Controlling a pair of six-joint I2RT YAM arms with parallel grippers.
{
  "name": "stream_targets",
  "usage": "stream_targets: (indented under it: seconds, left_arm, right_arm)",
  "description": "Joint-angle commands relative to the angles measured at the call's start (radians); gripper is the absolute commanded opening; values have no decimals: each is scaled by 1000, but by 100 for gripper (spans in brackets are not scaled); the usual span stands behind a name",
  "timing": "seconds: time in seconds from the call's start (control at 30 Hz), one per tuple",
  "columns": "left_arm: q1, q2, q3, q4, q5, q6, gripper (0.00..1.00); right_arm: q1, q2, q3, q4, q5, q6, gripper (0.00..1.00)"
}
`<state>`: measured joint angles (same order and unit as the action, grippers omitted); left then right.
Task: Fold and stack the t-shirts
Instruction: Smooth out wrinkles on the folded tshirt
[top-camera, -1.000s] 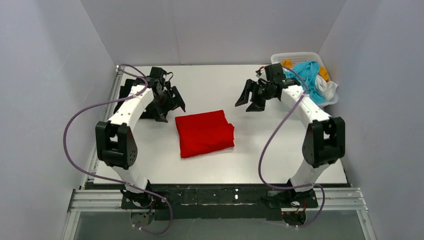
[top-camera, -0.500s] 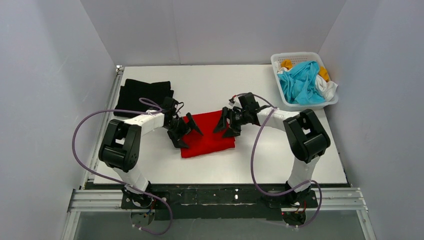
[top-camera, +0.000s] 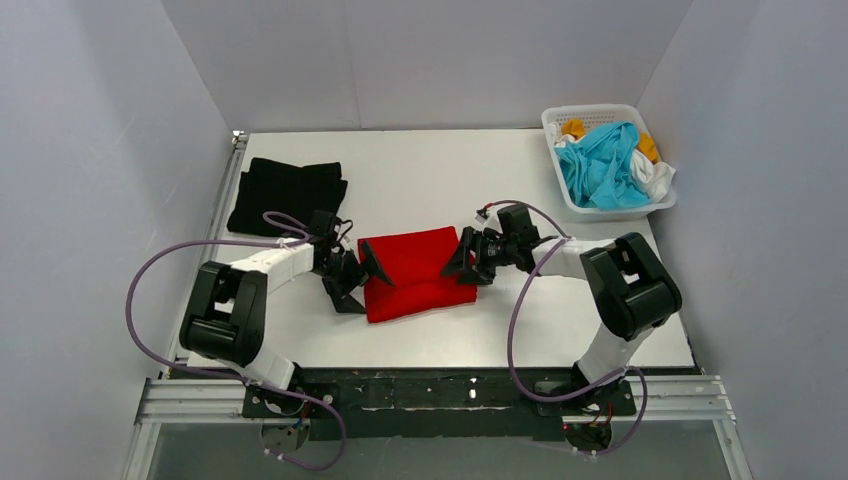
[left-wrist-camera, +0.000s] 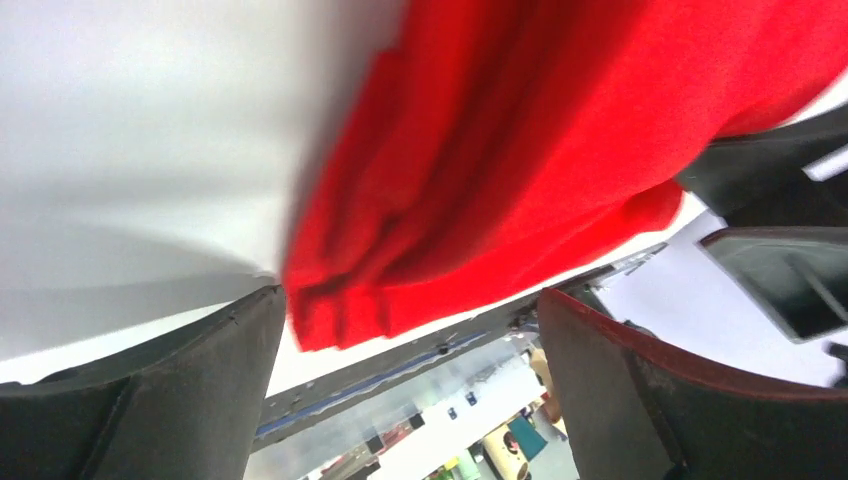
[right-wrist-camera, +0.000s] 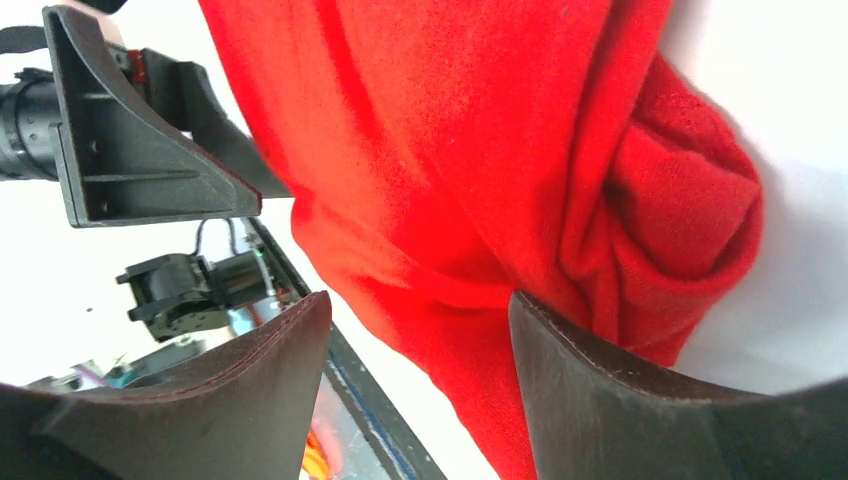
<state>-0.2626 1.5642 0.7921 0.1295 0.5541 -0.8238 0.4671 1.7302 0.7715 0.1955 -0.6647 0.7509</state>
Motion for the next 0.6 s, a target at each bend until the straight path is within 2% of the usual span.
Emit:
stream_targets:
  seconds: [0.0,0.17,0.27,0.57]
  left_arm:
    - [3,-79,-22,-261,-72,82,98]
    - [3,-213,71,-366,-128,115,98]
    - [2,-233,109,-396,-190,130,98]
    - [-2,-6,204,-312,-228,123,98]
  right_arm:
    - [-24,-105,-14,-224,198,-121,74]
    - [-24,-302,122,-409,314,-188,76]
    - [-24,-423,159,-487,410,-199,78]
    - [-25,-785,137,-754,888,-167,87]
